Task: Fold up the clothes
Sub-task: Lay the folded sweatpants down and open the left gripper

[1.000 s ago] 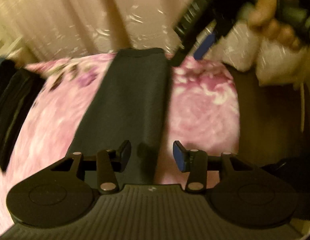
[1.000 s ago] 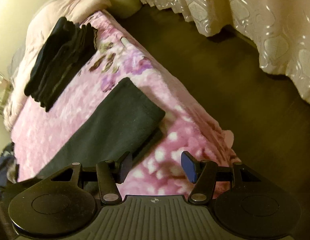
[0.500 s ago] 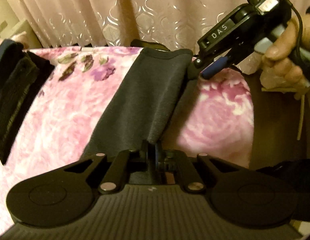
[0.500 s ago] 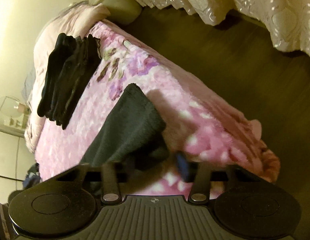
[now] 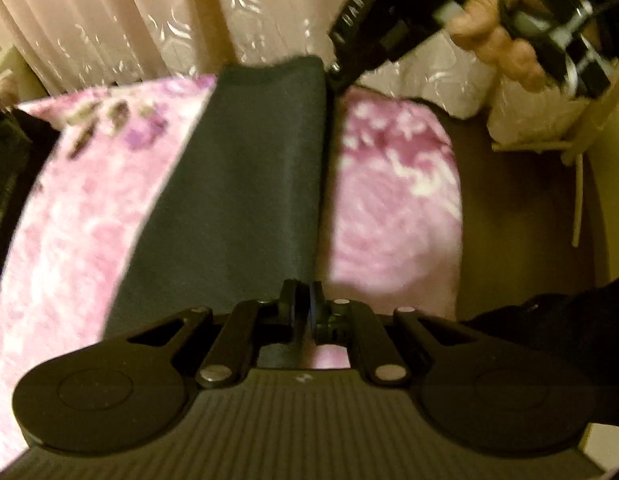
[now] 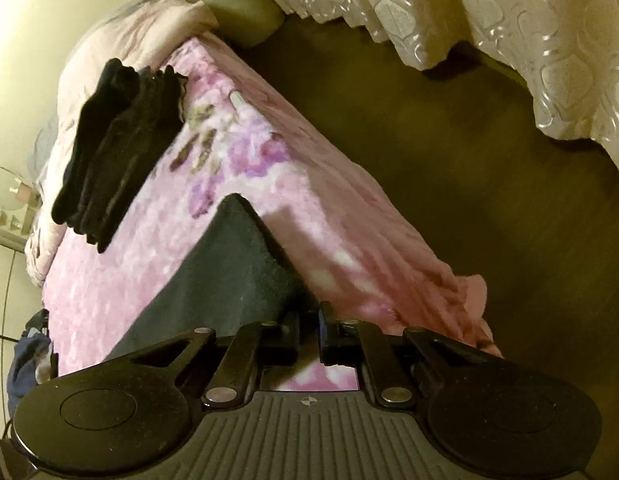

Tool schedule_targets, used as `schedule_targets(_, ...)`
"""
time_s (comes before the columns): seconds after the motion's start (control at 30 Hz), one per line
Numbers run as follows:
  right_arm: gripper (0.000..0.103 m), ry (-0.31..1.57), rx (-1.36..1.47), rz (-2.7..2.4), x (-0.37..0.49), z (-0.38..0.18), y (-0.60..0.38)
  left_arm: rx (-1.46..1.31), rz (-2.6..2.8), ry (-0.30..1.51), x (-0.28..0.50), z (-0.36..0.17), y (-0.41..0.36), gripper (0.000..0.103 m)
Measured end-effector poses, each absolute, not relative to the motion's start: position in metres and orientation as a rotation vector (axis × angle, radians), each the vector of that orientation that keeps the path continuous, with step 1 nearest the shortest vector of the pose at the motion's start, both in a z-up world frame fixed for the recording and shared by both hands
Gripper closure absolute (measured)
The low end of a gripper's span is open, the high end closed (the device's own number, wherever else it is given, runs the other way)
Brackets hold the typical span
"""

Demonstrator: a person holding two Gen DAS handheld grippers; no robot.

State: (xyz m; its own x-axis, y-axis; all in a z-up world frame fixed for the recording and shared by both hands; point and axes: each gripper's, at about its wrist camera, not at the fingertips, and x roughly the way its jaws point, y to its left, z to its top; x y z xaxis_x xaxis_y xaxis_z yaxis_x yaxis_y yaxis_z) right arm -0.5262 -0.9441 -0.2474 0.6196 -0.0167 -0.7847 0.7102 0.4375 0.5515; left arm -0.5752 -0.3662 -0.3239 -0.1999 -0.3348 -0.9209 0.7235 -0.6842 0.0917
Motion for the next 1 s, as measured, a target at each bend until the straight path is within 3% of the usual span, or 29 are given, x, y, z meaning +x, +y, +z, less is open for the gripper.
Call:
schedule_targets(0.1,0.09,0.805,0.999,-0.526,-0.528,-0.241,-0.943,1.351,-1.929,0.501,-0.572,-0.328,-0.362,0.093)
schedule_targets(0.37,0.089,0.721,0.87,-0.559,-0.523,-0.186,-0.938,1.251,-1.873,0.55,-0.545,-0.306,-0.35,0.093)
schedule_targets(0.6,0.089,0.906,0.795,-0.394,-0.469,-0.231,-0.912,1.177,-1.672,0.652,-0.49,-0.311,-0.336,0.093)
schedule_targets(0.73,0.087,0.919,0.664,-0.452,-0.461,-0.21,-0.901,1.16,-1.515,0.715,-0.444,-0.31,-0.31,0.092)
schedule_targets(0.77,0.078,0.902,0.643,-0.431,-0.454,-0.202,-0.896,1.147,-1.467,0.726,-0.43,-0.306,-0.3,0.089)
schedule_targets(0.8,0.057,0.889,0.624,-0.408,-0.446,-0.195,-0.89,1.132,-1.421,0.74,-0.416,-0.301,-0.29,0.089)
schedule_targets(0.83,0.047,0.875,0.605,-0.384,-0.437,-0.188,-0.884,1.118,-1.371,0.752,-0.402,-0.297,-0.279,0.089)
schedule_targets(0.87,0.043,0.865,0.587,-0.348,-0.425,-0.182,-0.875,1.109,-1.323,0.76,-0.389,-0.292,-0.267,0.087)
schedule_targets(1.0,0.043,0.875,0.542,-0.155,-0.36,-0.171,-0.822,1.076,-1.158,0.766,-0.334,-0.274,-0.214,0.079)
